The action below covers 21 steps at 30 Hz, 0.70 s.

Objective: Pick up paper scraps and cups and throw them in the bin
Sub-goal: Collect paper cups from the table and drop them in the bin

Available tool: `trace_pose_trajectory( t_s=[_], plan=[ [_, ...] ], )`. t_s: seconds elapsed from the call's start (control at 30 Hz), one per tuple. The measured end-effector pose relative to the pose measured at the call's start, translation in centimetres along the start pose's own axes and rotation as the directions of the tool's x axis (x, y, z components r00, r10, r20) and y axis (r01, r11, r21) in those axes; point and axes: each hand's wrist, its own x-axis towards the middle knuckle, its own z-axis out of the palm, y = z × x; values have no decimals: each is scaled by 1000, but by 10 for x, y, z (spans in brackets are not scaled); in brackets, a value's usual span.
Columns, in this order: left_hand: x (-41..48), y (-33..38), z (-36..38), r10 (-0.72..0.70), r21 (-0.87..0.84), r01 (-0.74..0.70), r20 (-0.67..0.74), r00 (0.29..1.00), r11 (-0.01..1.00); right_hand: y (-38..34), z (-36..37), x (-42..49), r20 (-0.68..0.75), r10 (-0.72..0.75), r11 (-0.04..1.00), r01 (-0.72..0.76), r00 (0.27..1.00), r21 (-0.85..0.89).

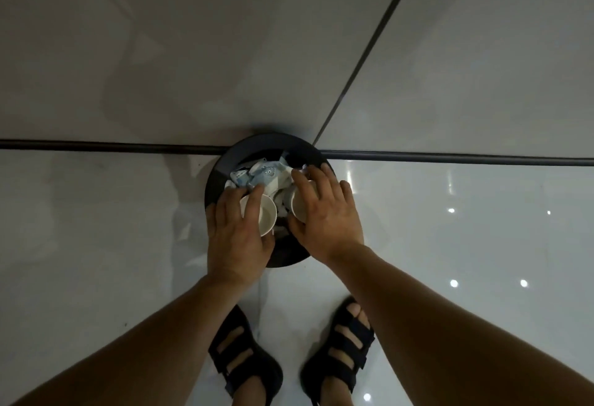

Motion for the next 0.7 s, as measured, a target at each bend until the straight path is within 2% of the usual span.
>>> trace_pose_trajectory(
  t_s=[0.17, 0.33, 0.5, 0.7],
  plan=[
    [-3, -13, 19, 53, 145, -49, -24, 998, 988, 6, 28, 0, 31, -18, 996, 20, 999, -83],
    [-2, -16, 27, 60, 201, -54, -23, 998, 978, 8, 38, 1, 9, -9, 994, 10, 1000, -107],
    [-10, -15, 8, 2, 184, -13, 62, 998, 983, 8, 24, -4, 59, -1, 1000, 1, 998, -13],
    [-38, -3, -61, -15, 228, -11, 115, 993, 974, -2, -26, -41, 110, 53, 990, -67, 992, 121]
  ],
)
